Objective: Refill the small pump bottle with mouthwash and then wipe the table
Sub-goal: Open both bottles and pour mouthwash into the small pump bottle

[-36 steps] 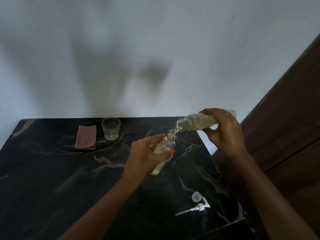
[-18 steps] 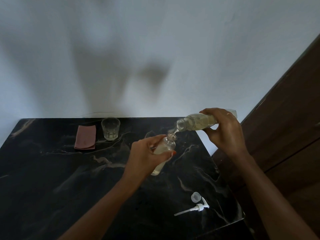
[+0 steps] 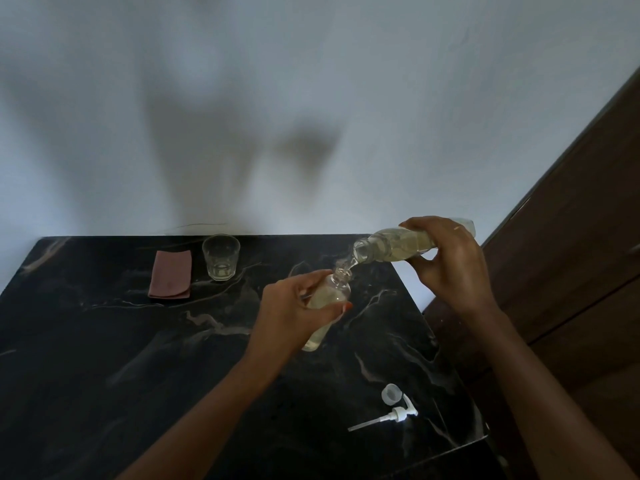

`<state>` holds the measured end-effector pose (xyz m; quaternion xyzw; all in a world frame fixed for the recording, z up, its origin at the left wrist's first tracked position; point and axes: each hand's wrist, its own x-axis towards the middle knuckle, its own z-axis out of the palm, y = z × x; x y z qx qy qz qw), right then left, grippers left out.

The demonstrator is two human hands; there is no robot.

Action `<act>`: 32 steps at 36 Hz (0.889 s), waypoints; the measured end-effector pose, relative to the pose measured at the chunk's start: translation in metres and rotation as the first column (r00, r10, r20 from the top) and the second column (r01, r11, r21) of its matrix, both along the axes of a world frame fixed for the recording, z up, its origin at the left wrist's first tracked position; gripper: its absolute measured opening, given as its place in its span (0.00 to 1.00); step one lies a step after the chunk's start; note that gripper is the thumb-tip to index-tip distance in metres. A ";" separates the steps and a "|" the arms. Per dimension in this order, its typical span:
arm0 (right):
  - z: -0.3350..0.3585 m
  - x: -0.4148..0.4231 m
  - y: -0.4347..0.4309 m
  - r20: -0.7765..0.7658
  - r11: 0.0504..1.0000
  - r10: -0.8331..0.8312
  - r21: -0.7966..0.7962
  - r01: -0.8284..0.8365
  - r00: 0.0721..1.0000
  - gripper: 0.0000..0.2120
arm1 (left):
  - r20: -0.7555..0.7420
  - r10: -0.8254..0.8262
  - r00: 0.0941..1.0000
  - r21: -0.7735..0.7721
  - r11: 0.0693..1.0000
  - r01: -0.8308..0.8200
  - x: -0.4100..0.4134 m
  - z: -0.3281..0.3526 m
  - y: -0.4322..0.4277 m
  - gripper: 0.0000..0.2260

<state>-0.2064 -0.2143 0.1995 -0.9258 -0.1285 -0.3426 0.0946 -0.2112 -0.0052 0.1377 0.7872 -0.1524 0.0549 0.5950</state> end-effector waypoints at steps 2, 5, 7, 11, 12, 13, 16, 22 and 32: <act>0.000 0.000 -0.001 -0.001 1.000 0.001 0.002 -0.001 1.000 0.19 | 0.000 0.001 1.000 -0.001 1.000 -0.001 0.000 -0.001 0.000 0.23; 0.001 -0.001 -0.001 0.002 1.000 -0.004 -0.001 0.004 1.000 0.19 | -0.003 0.002 1.000 -0.011 1.000 -0.002 0.000 -0.001 -0.001 0.24; 0.001 0.000 -0.001 0.006 1.000 -0.004 -0.006 0.004 1.000 0.19 | -0.004 -0.001 1.000 -0.006 1.000 0.001 0.001 -0.001 -0.001 0.24; 0.001 -0.001 -0.001 0.008 1.000 -0.010 -0.008 0.010 1.000 0.19 | 0.003 -0.009 1.000 -0.009 1.000 0.010 0.001 -0.001 -0.001 0.24; 0.001 0.000 -0.001 0.007 1.000 -0.011 -0.008 0.011 1.000 0.19 | 0.003 -0.009 1.000 -0.008 1.000 0.009 0.001 -0.001 -0.001 0.24; 0.000 0.000 0.000 0.006 1.000 -0.013 -0.008 0.013 1.000 0.19 | 0.002 -0.008 1.000 -0.005 1.000 0.008 0.001 -0.001 -0.001 0.24; 0.000 0.000 -0.001 0.008 1.000 -0.011 -0.006 0.011 1.000 0.19 | 0.004 -0.006 1.000 0.000 1.000 0.006 0.001 -0.002 -0.002 0.24; 0.001 0.000 -0.002 0.017 1.000 0.002 -0.006 -0.001 1.000 0.19 | 0.019 -0.016 1.000 -0.036 0.999 0.017 0.000 -0.001 -0.002 0.22; -0.001 0.000 -0.001 -0.001 1.000 -0.002 -0.010 0.001 1.000 0.19 | 0.014 -0.022 1.000 -0.028 0.999 0.022 -0.001 0.001 -0.002 0.22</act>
